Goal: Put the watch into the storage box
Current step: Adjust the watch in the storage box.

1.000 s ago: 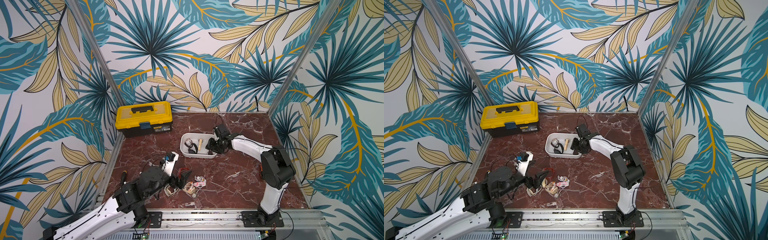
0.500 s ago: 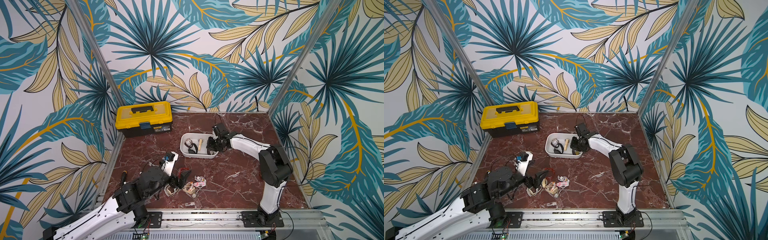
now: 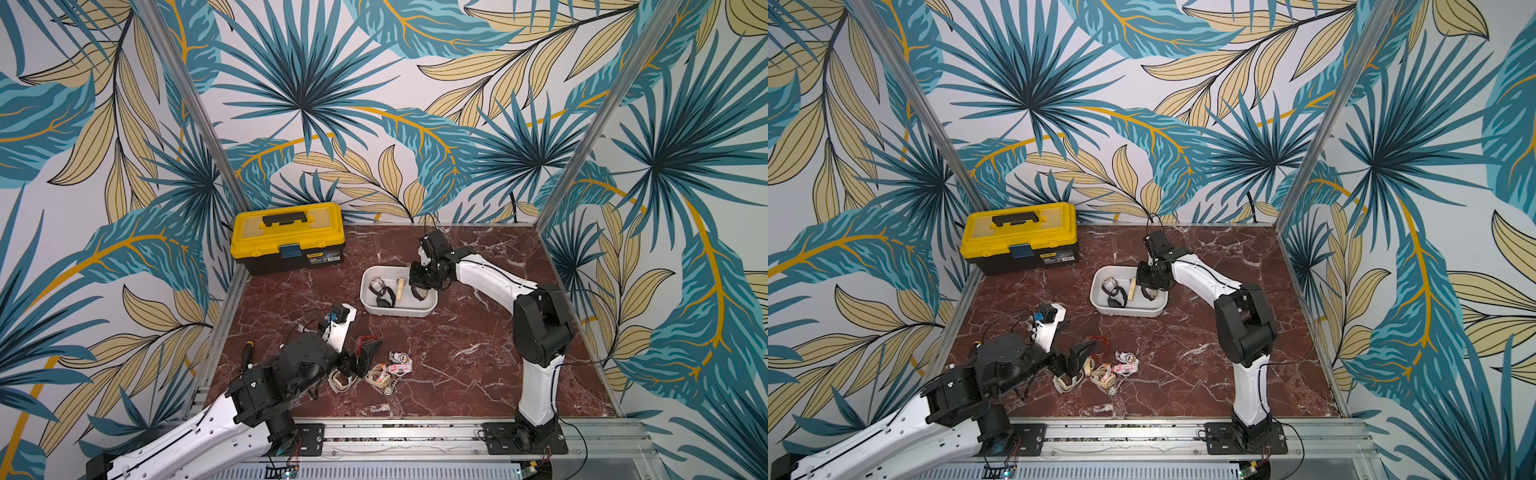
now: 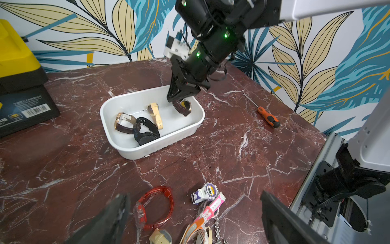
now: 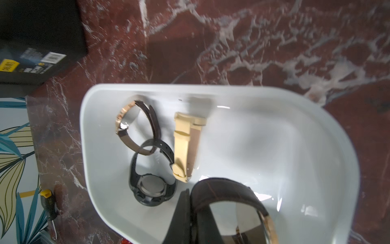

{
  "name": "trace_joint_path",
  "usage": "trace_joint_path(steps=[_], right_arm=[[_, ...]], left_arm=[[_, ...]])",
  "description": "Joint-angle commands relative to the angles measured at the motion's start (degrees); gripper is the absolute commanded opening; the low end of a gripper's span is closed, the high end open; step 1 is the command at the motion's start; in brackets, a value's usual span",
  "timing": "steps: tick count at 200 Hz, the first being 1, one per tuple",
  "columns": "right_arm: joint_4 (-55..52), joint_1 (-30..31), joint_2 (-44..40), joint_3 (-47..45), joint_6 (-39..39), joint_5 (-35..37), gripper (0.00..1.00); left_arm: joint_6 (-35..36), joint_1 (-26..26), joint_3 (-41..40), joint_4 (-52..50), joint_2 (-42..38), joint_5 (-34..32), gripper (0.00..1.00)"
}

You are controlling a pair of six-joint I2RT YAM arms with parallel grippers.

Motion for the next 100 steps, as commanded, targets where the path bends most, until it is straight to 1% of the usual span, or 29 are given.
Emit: trace_joint_path(steps=[1,27,46,100], right_arm=[[-11.28,-0.02,4.59,5.47,-5.83,2.26,0.0],[-17.7,0.16,9.36,11.86,-8.48,5.18,0.0],[-20.52,0.45,11.97,14.42,-9.55,6.38,0.0],[-21.23,1.61,16.15,16.28,-10.02,8.54,0.0]], left_arm=[[0.99,0.02,-1.43,0.94,-0.3,-0.7,1.0],[1.13,0.02,-1.44,1.19,-0.3,-0.81,1.0],[0.99,0.01,-1.52,1.15,-0.3,-0.77,1.0],[1.01,0.05,-1.52,1.33,-0.15,-0.88,1.0]])
